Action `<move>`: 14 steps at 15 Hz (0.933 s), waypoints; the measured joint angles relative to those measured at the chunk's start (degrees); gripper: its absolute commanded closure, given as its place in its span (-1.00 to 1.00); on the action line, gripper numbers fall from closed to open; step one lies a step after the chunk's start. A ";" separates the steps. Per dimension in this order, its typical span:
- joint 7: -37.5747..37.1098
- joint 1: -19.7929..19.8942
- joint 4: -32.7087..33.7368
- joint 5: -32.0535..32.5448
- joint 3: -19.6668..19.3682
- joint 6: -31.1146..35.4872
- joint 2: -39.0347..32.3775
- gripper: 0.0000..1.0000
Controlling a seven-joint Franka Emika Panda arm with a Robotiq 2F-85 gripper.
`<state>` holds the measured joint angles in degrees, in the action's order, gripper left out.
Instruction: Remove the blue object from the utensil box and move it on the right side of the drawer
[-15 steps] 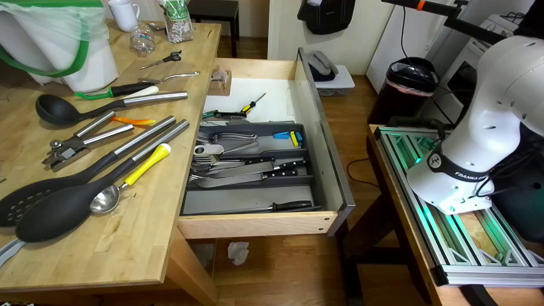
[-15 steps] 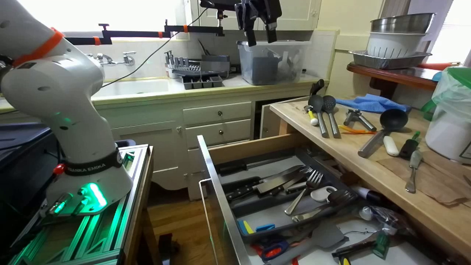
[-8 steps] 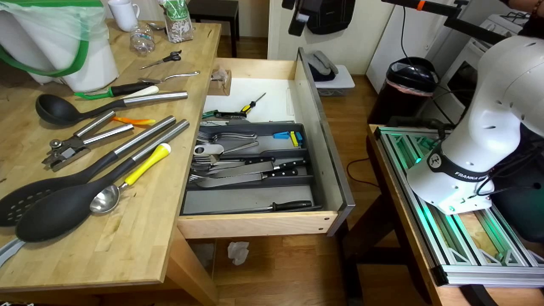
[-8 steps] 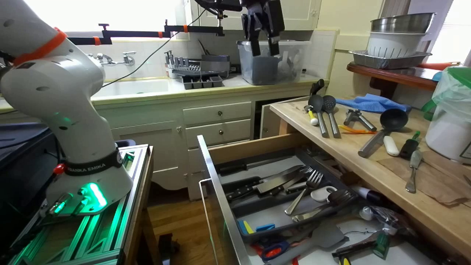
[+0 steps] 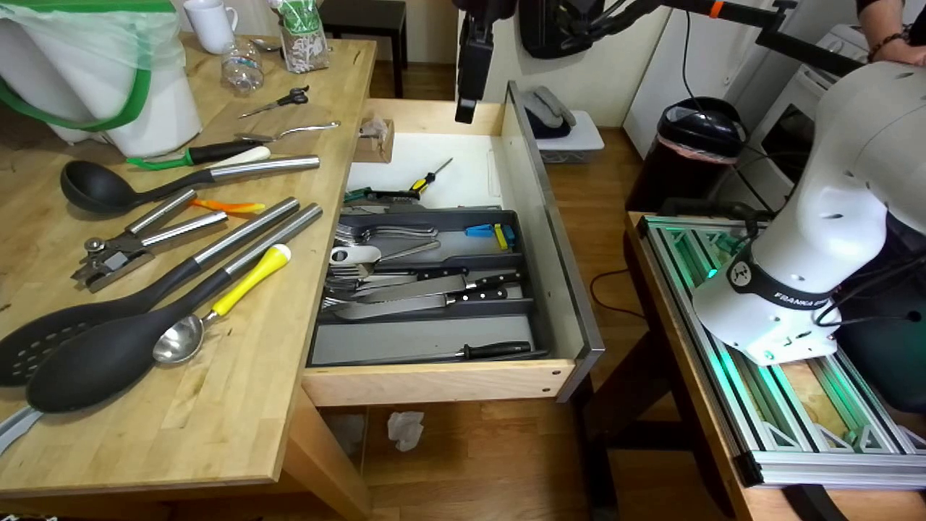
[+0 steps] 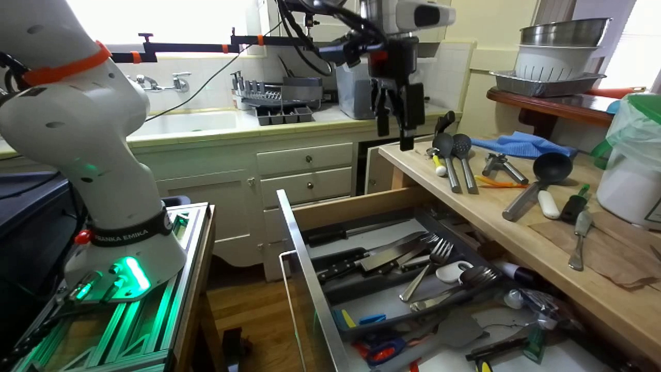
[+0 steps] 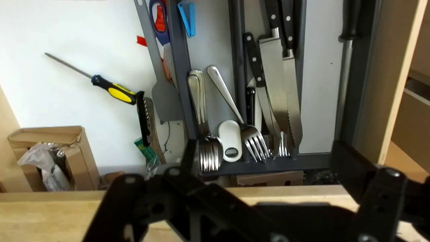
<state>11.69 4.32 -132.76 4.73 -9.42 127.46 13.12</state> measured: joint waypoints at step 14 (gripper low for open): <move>0.78 1.68 0.88 -6.91 -1.20 -2.85 -9.66 -1.00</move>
<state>12.47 6.00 -131.87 -2.18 -10.62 124.61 3.46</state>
